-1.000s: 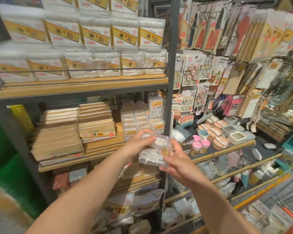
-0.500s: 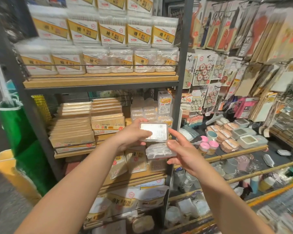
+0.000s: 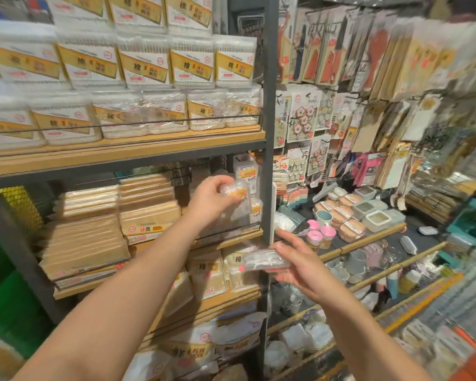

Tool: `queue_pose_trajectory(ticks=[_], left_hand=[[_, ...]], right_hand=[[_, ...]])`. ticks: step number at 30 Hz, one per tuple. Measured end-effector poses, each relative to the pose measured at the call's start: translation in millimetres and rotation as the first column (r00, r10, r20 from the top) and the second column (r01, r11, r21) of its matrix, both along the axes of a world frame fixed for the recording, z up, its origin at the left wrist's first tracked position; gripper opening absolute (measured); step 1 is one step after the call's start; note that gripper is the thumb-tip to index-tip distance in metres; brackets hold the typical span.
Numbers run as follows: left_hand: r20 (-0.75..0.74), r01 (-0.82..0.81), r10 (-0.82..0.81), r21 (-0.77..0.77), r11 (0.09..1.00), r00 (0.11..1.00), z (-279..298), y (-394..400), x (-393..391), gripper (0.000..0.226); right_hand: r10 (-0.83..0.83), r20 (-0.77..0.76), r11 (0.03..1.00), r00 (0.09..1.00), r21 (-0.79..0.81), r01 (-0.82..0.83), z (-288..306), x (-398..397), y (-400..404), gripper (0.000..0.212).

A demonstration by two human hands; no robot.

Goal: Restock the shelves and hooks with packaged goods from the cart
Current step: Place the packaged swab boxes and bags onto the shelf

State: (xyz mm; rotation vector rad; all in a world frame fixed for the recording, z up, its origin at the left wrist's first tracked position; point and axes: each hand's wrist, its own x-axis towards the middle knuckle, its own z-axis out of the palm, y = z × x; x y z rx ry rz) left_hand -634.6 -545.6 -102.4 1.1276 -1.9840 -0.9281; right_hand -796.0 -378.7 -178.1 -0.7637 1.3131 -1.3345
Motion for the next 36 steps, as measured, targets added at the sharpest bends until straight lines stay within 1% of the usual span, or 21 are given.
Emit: queue_pose_trajectory(ticks=[3, 4, 8, 12, 16, 19, 24, 25, 27, 29, 30, 34, 36], left_hand=[[0.167, 0.067, -0.038, -0.171, 0.983, 0.985, 1, -19, -21, 0.046], [0.206, 0.091, -0.053, -0.179, 0.98, 0.977, 1, -26, -26, 0.045], [0.283, 0.159, -0.126, -0.096, 0.983, 0.951, -1, -45, -41, 0.042], [0.215, 0.191, -0.176, -0.052, 0.98, 0.961, 0, -60, -48, 0.041], [0.163, 0.254, -0.248, -0.017, 0.967, 0.955, 1, -70, -52, 0.038], [0.156, 0.242, -0.24, 0.004, 0.97, 0.958, -1, -74, -53, 0.042], [0.2, 0.177, -0.188, 0.068, 0.982, 0.962, 2, -79, -59, 0.029], [0.231, 0.155, -0.173, 0.093, 0.984, 0.957, 6, -79, -57, 0.033], [0.297, 0.119, -0.169, 0.179, 0.977, 0.94, 11, -85, -53, 0.059], [0.266, 0.142, -0.228, 0.307, 0.941, 0.937, 10, -98, -48, 0.068], [0.242, 0.151, -0.24, 0.335, 0.93, 0.94, 8, -105, -47, 0.07], [0.227, 0.091, -0.178, 0.349, 0.933, 0.957, 2, -119, -46, 0.081], [0.243, 0.087, -0.193, 0.39, 0.917, 0.951, -2, -116, -47, 0.09]], right_hand=[[-0.051, -0.022, 0.999, 0.998, 0.018, 0.051, -2, -7, 5, 0.047], [-0.066, -0.025, 0.997, 0.997, 0.027, 0.067, -2, -8, 8, 0.043], [-0.136, -0.057, 0.987, 0.989, 0.077, 0.14, -5, -16, 17, 0.038], [-0.186, -0.072, 0.974, 0.98, 0.115, 0.193, -10, -22, 23, 0.038], [-0.19, -0.083, 0.973, 0.978, 0.116, 0.199, -12, -24, 24, 0.037], [-0.194, -0.092, 0.971, 0.977, 0.123, 0.205, -14, -25, 23, 0.038], [-0.193, -0.09, 0.97, 0.977, 0.132, 0.204, -16, -23, 21, 0.035], [-0.193, -0.091, 0.97, 0.977, 0.132, 0.204, -17, -23, 20, 0.034], [-0.189, -0.105, 0.97, 0.976, 0.136, 0.202, -18, -22, 18, 0.035], [-0.186, -0.115, 0.969, 0.976, 0.142, 0.202, -20, -22, 15, 0.036], [-0.187, -0.114, 0.969, 0.976, 0.142, 0.203, -22, -22, 14, 0.036], [-0.204, -0.09, 0.966, 0.975, 0.141, 0.215, -29, -23, 8, 0.036], [-0.202, -0.068, 0.967, 0.977, 0.147, 0.21, -31, -23, 7, 0.037]])
